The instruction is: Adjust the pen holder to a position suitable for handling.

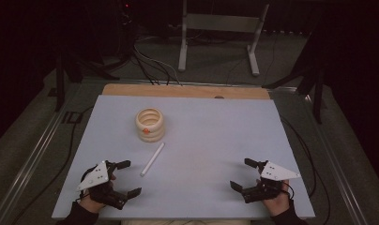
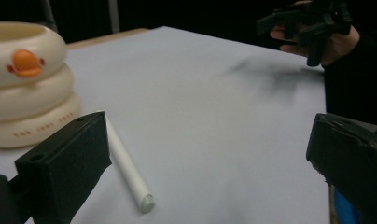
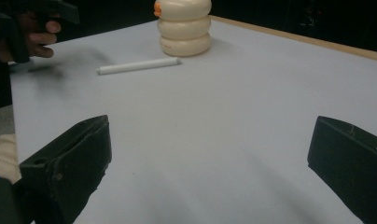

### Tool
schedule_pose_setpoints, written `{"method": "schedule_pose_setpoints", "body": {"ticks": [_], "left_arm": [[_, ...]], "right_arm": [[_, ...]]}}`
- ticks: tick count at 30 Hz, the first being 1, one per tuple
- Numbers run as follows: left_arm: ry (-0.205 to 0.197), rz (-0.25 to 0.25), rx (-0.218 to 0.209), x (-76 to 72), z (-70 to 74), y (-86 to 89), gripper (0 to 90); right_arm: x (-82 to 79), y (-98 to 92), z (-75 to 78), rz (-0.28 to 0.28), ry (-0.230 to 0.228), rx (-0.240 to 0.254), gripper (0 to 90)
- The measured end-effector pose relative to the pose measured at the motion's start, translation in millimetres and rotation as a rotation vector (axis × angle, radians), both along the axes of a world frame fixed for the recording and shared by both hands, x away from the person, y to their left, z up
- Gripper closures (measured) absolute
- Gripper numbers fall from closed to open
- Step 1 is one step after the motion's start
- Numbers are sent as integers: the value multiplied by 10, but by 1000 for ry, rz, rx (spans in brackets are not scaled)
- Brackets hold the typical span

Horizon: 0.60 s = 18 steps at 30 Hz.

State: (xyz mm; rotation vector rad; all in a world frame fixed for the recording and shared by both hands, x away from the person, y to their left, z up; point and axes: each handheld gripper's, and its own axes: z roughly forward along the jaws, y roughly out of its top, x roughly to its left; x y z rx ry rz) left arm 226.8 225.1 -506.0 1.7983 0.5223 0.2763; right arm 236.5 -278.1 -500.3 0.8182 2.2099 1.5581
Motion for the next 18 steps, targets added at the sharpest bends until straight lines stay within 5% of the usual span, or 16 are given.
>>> {"method": "schedule_pose_setpoints", "body": {"ticks": [11, 18], "left_arm": [[15, -7, 5, 1, 1, -13, 1], [26, -27, 21, -2, 3, -45, 1]], "right_arm": [[8, -7, 13, 12, 29, 48, 0], [0, 20, 16, 16, 28, 26, 0]]}}
